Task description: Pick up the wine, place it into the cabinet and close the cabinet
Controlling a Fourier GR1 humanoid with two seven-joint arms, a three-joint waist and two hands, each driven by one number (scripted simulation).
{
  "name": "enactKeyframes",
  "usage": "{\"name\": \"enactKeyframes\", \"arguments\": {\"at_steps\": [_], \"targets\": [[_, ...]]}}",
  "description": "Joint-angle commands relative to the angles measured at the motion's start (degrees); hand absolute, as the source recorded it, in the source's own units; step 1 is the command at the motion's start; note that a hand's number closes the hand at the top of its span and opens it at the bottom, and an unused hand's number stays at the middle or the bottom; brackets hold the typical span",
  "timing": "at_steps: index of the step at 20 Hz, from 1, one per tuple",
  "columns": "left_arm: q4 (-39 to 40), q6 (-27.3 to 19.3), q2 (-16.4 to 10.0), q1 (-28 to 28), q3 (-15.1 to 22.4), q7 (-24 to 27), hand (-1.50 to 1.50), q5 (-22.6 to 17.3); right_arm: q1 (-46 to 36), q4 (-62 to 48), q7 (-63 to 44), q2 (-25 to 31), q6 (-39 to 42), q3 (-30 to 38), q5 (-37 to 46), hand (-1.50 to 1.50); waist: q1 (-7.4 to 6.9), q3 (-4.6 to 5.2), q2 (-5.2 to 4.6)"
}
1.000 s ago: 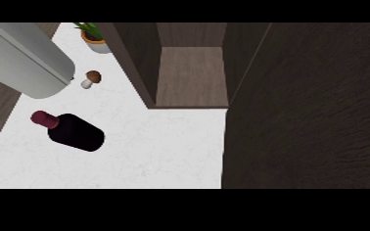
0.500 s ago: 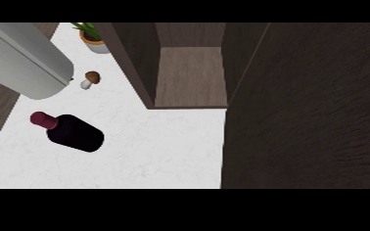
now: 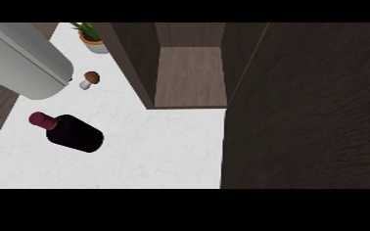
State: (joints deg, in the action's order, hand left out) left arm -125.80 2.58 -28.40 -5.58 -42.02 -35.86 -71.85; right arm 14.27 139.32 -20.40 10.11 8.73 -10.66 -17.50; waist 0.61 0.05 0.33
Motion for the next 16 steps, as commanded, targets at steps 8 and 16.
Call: {"name": "enactKeyframes", "arguments": {"at_steps": [8,16], "targets": [[9.32,6.44,0.49,0.41,0.78,2.63,-1.5,8.7,2.4,11.58,-4.39,0.1,-2.01,1.51,-4.89,-1.5,0.29,-0.01,-0.25],[18.24,15.37,6.85,1.26,8.33,10.89,-1.5,20.89,5.14,8.95,-0.21,1.06,2.44,5.6,-9.13,-1.5,0.7,-0.04,-0.26]]}}
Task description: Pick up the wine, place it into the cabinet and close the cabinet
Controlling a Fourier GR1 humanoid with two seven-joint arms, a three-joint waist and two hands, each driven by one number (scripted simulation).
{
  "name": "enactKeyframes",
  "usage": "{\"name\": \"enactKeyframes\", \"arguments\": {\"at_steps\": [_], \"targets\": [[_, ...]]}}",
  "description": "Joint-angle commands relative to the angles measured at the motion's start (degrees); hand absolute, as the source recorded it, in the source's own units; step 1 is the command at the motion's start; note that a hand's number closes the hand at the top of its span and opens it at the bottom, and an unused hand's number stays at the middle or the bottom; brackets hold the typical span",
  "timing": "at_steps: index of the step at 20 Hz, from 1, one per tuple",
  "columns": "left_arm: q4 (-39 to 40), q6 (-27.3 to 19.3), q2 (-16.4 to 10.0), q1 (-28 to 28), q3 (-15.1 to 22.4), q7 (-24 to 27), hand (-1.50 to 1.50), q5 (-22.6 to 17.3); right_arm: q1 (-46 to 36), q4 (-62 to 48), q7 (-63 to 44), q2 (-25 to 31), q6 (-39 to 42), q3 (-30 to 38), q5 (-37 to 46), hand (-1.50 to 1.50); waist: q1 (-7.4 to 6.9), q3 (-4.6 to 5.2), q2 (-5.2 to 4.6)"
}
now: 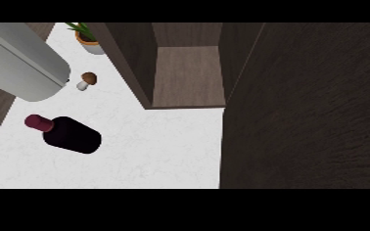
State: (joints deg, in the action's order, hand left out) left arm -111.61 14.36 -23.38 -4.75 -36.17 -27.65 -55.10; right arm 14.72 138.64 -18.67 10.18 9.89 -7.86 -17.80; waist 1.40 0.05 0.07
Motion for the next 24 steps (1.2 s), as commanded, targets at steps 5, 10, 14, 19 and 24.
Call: {"name": "enactKeyframes", "arguments": {"at_steps": [5,10,14,19,24], "targets": [[11.62,5.14,3.2,4.32,6.57,6.96,-1.5,11.98,5.19,8.33,-0.91,0.28,2.24,3.01,-9.46,-1.5,0.02,-0.04,-0.08],[23.84,8.28,4.53,6.42,5.69,16.47,-1.5,19.81,3.82,6.65,-0.34,-0.88,2.03,3.05,-7.73,-1.5,0.03,0.02,-0.17],[28.7,6.91,5.2,8.09,6.45,23.8,-1.5,27.75,4.19,9.51,-2.57,0.08,2.18,3.76,-9.68,-1.5,0.08,0.04,-0.14],[38.42,9.9,5.9,7.69,7.33,33.15,-1.5,32.91,2.16,8.05,-3.03,-0.31,1.83,3.07,-7.79,-1.5,-0.62,0.03,-0.13],[46.14,9.7,6.16,12.62,9.7,34.35,-1.5,34.82,6.43,9.81,-0.36,-0.28,4.94,3.65,-9.37,-1.5,0.11,0.0,-0.03]]}}
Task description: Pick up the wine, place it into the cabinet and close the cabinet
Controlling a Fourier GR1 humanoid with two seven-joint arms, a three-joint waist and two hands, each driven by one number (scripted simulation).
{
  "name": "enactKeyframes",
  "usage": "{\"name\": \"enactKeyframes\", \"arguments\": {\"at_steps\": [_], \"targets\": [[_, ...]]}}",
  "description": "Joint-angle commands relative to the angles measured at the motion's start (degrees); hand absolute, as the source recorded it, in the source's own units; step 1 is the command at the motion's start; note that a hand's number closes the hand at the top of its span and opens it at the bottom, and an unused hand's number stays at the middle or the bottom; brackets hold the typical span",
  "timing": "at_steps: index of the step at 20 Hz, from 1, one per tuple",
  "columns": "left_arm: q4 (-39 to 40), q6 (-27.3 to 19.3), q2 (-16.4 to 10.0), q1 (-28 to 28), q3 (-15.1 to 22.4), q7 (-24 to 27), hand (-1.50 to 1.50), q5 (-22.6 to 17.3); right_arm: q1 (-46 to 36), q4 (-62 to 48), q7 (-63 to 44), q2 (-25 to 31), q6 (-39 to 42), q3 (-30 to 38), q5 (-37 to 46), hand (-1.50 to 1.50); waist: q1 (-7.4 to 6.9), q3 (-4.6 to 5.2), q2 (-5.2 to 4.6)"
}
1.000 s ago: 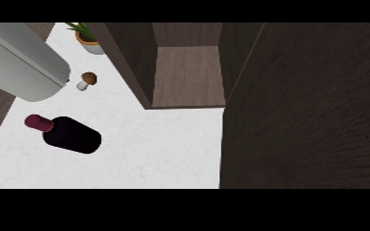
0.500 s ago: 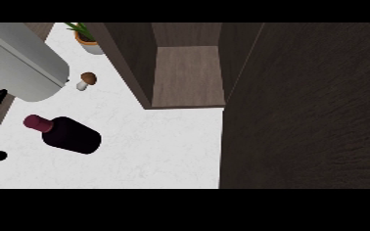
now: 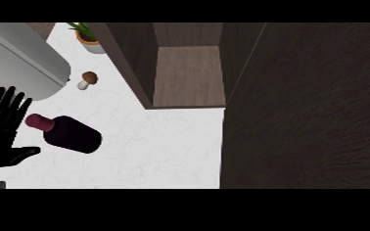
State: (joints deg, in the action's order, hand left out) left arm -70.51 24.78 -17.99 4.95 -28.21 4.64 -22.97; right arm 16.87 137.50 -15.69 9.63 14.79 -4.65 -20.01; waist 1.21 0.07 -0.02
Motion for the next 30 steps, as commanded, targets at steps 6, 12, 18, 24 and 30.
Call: {"name": "enactKeyframes", "arguments": {"at_steps": [6,12,18,24,30], "targets": [[19.21,7.32,-2.72,4.51,1.39,9.48,-1.5,4.0,-0.01,5.68,-4.37,-0.04,-1.02,3.64,-8.59,-1.5,-0.3,0.0,-0.07],[29.98,12.38,-1.8,6.59,2.63,16.97,-1.5,6.12,5.49,9.89,-2.51,0.42,2.61,2.27,-8.3,-1.5,0.42,0.04,-0.01],[42.37,14.58,-2.17,12.15,3.42,23.03,-1.5,8.83,3.13,7.85,-2.12,-2.39,0.34,-1.28,-3.56,-1.5,0.14,0.08,-0.15],[47.78,16.24,-1.82,12.83,3.92,28.21,-1.5,10.18,5.63,10.28,-3.44,0.4,2.06,1.82,-8.18,-1.5,0.71,0.14,-0.16],[53.0,19.9,-3.85,15.97,1.66,27.3,-1.5,7.37,3.03,5.07,-0.41,-1.63,1.87,0.49,-4.54,-1.5,0.21,0.11,-0.22]]}}
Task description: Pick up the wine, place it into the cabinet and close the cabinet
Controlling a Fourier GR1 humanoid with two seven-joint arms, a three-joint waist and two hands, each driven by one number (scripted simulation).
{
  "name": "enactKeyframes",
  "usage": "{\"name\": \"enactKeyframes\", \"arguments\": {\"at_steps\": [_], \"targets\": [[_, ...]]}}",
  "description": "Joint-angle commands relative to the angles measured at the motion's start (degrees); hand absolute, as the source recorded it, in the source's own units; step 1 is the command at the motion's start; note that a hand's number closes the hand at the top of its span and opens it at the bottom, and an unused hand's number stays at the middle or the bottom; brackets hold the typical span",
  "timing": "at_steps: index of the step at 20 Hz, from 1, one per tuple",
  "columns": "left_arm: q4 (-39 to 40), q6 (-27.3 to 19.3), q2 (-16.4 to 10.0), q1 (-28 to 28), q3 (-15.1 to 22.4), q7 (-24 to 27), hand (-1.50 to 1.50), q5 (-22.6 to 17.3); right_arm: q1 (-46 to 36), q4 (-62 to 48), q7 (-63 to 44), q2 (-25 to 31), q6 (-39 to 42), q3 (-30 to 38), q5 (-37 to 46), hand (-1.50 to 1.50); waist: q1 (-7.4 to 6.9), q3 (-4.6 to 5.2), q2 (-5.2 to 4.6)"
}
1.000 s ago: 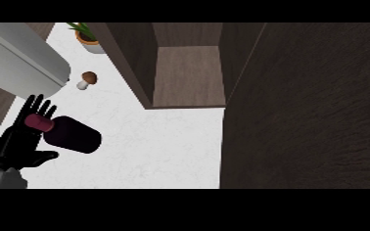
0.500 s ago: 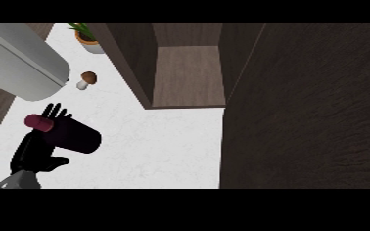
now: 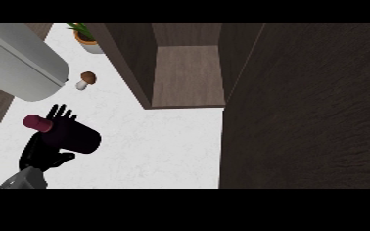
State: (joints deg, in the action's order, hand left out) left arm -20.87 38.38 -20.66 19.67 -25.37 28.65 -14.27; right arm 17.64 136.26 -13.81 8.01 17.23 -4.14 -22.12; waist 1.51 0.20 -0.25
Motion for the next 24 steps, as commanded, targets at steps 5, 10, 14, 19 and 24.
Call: {"name": "enactKeyframes", "arguments": {"at_steps": [5,10,14,19,24], "targets": [[3.71,5.89,0.22,-0.16,0.01,6.79,-1.5,0.37,6.07,11.12,-3.47,2.24,0.86,1.1,-6.17,-1.5,0.86,0.07,0.03],[3.93,10.28,4.1,1.53,0.97,6.09,1.5,-0.17,2.39,5.09,-0.43,0.76,0.36,0.17,-2.75,-1.5,0.25,0.08,-0.09],[4.79,11.69,4.61,2.92,1.47,4.09,1.5,-0.16,3.31,5.51,-0.07,0.44,0.63,-1.6,-1.08,-1.5,0.41,0.1,-0.15],[-4.05,0.69,6.11,0.28,6.48,14.65,1.5,6.8,2.26,4.45,0.25,1.37,0.3,-0.08,-0.63,-1.5,-0.31,-0.02,0.1],[-10.79,-16.13,11.72,-6.71,9.49,22.06,1.5,11.13,7.4,7.29,1.23,0.5,-0.02,-1.57,0.79,-1.5,-0.96,-0.22,0.71]]}}
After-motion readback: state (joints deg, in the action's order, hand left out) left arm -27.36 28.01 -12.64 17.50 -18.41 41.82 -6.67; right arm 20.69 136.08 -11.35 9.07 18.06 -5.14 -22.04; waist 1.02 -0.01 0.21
